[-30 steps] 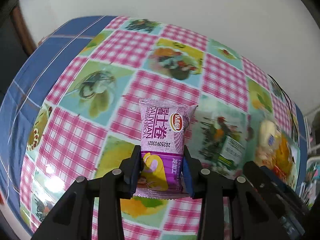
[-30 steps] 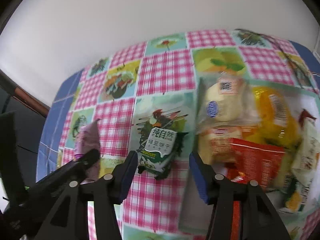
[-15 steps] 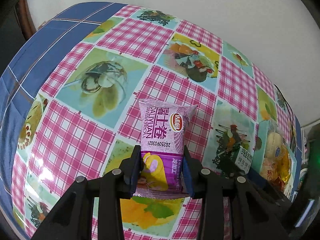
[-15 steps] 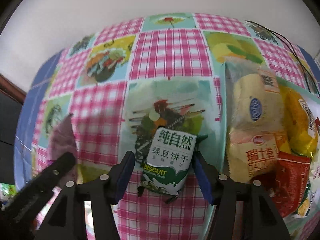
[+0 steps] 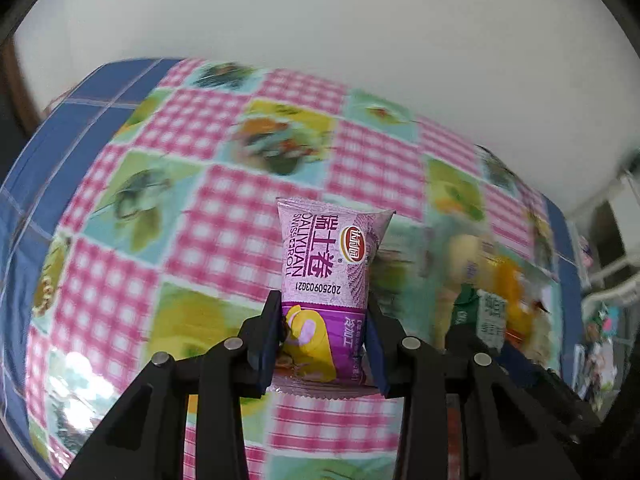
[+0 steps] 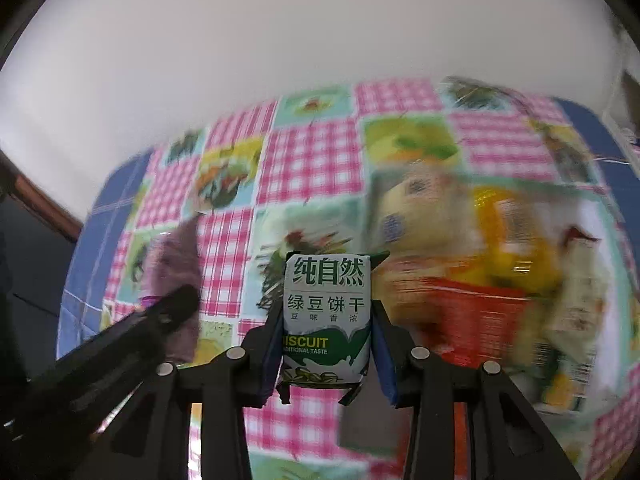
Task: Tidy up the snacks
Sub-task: 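Carry the purple pack and green biscuit pack over the white tray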
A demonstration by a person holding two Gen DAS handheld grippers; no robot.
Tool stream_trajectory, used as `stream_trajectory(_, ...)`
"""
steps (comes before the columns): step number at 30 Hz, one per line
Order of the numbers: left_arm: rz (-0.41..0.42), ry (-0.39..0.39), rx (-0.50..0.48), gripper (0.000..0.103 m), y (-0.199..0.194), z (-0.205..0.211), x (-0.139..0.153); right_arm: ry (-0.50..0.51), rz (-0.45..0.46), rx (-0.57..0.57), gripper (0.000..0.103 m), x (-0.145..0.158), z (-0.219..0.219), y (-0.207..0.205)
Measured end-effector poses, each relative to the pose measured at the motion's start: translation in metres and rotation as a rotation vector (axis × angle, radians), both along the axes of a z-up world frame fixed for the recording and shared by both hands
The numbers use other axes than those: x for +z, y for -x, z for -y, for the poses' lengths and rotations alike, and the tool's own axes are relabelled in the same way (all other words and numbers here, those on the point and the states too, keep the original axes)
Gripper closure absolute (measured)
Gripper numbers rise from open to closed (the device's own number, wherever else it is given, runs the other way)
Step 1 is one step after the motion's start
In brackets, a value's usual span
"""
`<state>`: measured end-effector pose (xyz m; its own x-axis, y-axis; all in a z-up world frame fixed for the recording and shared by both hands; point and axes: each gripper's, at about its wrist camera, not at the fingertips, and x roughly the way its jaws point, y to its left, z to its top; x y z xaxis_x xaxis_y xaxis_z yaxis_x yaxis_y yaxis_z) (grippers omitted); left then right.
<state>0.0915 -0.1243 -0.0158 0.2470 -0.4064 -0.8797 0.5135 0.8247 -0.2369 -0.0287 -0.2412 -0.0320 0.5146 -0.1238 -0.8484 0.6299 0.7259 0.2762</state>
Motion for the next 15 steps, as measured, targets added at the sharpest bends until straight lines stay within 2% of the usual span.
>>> stream_trajectory(2,-0.015,0.025,-0.046,0.063,0.014,0.014,0.002,0.010,0.039,-0.038,0.060,0.014,0.010,0.030)
stream_trajectory(5,-0.039,0.029,-0.123,0.064,0.036,0.036,-0.001,0.034,0.027,-0.105,0.060,0.021,0.026,0.060)
stream_trajectory(7,-0.039,0.005,-0.167,0.064,0.051,0.052,-0.006,0.053,-0.008,-0.155,0.060,0.016,0.040,0.083)
stream_trajectory(10,-0.056,-0.016,-0.226,0.064,0.069,0.072,-0.015,0.023,-0.049,-0.202,0.060,0.000,0.057,0.107)
stream_trajectory(15,-0.084,-0.056,-0.267,0.063,0.087,0.089,-0.031,-0.032,-0.075,-0.218,0.060,-0.020,0.070,0.115)
